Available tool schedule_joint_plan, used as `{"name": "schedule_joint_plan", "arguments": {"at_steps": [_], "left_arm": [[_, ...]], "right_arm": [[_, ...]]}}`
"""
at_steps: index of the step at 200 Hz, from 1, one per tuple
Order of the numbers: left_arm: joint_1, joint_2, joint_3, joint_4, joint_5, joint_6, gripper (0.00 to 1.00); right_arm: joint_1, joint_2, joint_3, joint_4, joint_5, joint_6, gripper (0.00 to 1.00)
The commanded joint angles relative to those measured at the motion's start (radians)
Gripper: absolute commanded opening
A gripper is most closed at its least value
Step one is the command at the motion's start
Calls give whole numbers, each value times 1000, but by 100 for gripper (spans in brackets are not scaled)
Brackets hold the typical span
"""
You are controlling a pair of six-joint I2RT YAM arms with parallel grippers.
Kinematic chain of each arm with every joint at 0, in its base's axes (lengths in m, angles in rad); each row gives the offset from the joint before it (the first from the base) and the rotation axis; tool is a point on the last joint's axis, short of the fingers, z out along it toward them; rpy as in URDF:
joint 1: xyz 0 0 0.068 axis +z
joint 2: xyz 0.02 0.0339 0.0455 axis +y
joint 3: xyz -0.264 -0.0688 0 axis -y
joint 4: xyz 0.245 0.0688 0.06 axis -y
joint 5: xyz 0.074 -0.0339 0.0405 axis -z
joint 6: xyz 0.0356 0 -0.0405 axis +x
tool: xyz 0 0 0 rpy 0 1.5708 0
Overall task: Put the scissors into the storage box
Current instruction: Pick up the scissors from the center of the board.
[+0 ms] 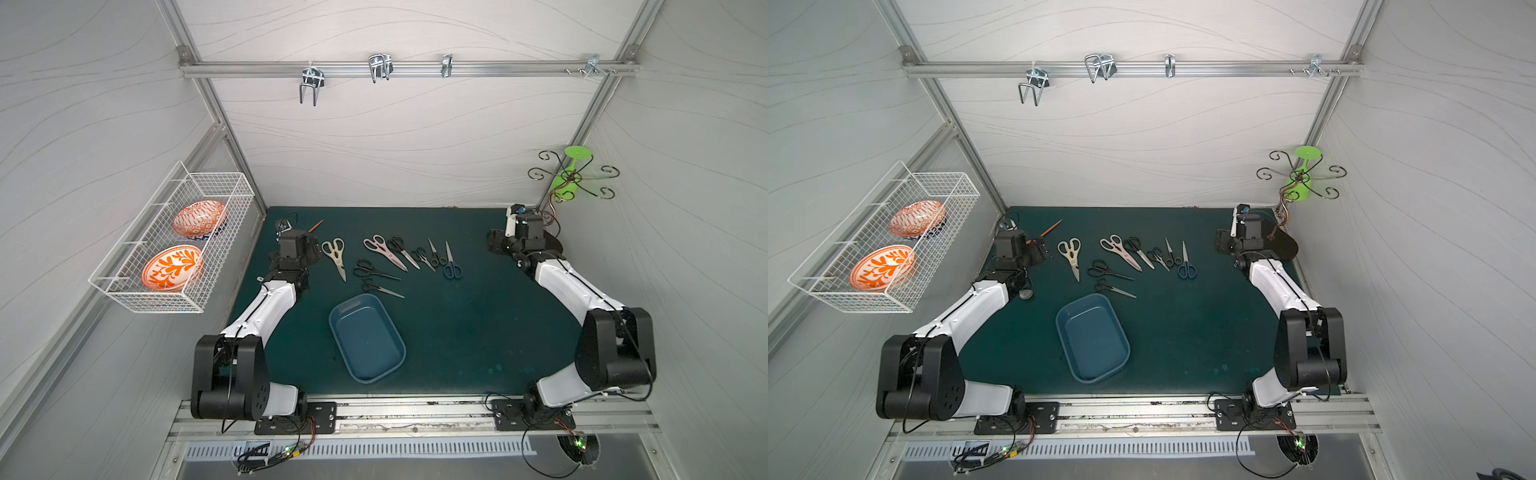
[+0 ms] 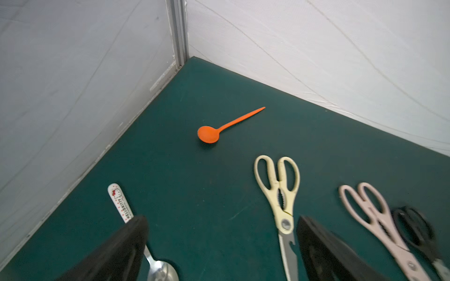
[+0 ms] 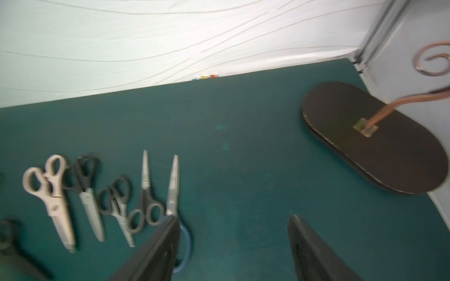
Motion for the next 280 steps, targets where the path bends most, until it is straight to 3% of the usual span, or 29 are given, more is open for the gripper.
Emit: {"name": "schedule_joint_plan", "arguments": {"at_steps": [1,26,46,72,86,131,185,280], "left_arm": [[1,14,82,-344,158,-147,100],[8,42,130,-494,280,-186,100],[50,58,124,-504,471,-189,100],[135,117,98,-441,683,-271,99],[163,153,116,-437,754,-280,98],[179,145,106,-425,725,-292,98],[180,146,99,-413,733,-305,98],[201,149,93,-404,731,-324,98]], "right_arm": [[39,88,106,-390,20,85,73],[46,156,210,-534,-17,140,71],[53,205,253,-590,-47,150,67],[68,273,287,-596,-112,138,37],[83,309,315,-598,-108,145,36],[164,440,424,-626,-27,125,36],[170,538,499,-643,13,105,33],[170,584,470,-609,12,103,30]]}}
